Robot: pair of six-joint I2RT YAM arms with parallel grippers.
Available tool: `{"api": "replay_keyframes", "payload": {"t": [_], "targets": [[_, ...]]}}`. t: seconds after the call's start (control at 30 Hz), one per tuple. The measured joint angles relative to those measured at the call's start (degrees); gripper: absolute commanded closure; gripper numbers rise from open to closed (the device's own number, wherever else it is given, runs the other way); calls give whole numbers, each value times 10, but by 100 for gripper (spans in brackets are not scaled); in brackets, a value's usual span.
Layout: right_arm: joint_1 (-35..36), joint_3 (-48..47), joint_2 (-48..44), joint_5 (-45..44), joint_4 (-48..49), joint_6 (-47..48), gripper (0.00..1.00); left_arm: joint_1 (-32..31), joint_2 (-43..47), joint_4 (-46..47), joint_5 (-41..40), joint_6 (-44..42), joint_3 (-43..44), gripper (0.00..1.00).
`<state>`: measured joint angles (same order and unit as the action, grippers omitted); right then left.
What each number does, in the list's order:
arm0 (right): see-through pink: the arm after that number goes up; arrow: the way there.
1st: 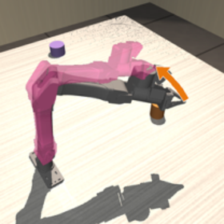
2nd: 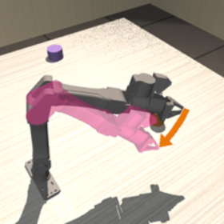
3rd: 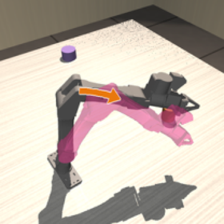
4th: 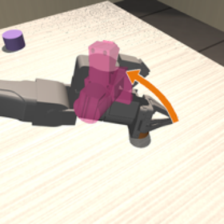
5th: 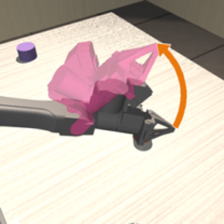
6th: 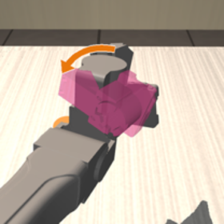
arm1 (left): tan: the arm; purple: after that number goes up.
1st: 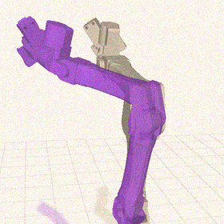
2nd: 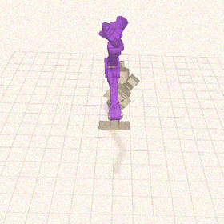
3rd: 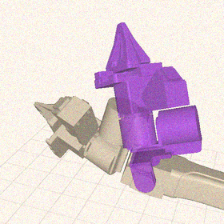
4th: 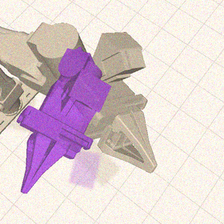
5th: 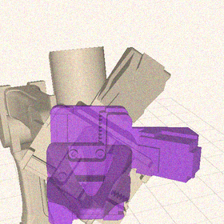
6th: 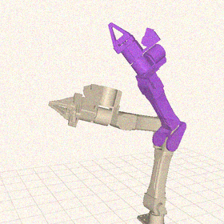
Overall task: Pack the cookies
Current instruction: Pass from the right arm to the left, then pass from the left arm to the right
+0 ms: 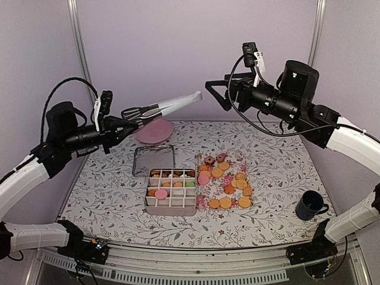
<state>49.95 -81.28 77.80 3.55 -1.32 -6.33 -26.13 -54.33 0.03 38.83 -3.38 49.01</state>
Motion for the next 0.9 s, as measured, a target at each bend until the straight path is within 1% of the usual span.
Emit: {"api": "replay_keyframes", "payload": {"t": [0.13, 0.17, 0.3, 0.47, 0.6, 0.7, 0.8, 0.9], "targets": [[-38, 68, -14, 50, 107, -56, 1, 56, -21, 74, 28, 133, -1, 100], [-44, 81, -11, 61, 128, -68, 1, 60, -22, 77, 30, 139, -1, 100], [-58, 122, 16, 108, 220, -116, 1, 64, -43, 113, 58, 216, 0, 100], [-58, 131, 75, 164, 323, -154, 1, 64, -73, 159, 92, 296, 14, 100], [-58, 131, 125, 202, 401, -180, 1, 64, -83, 191, 107, 341, 23, 100], [-57, 131, 155, 216, 448, -198, 0, 64, -83, 204, 116, 359, 24, 100], [-53, 120, 182, 227, 479, -213, 2, 64, -83, 209, 120, 370, 24, 100], [-45, 82, 214, 233, 496, -224, 7, 64, -85, 214, 126, 381, 26, 100]]}}
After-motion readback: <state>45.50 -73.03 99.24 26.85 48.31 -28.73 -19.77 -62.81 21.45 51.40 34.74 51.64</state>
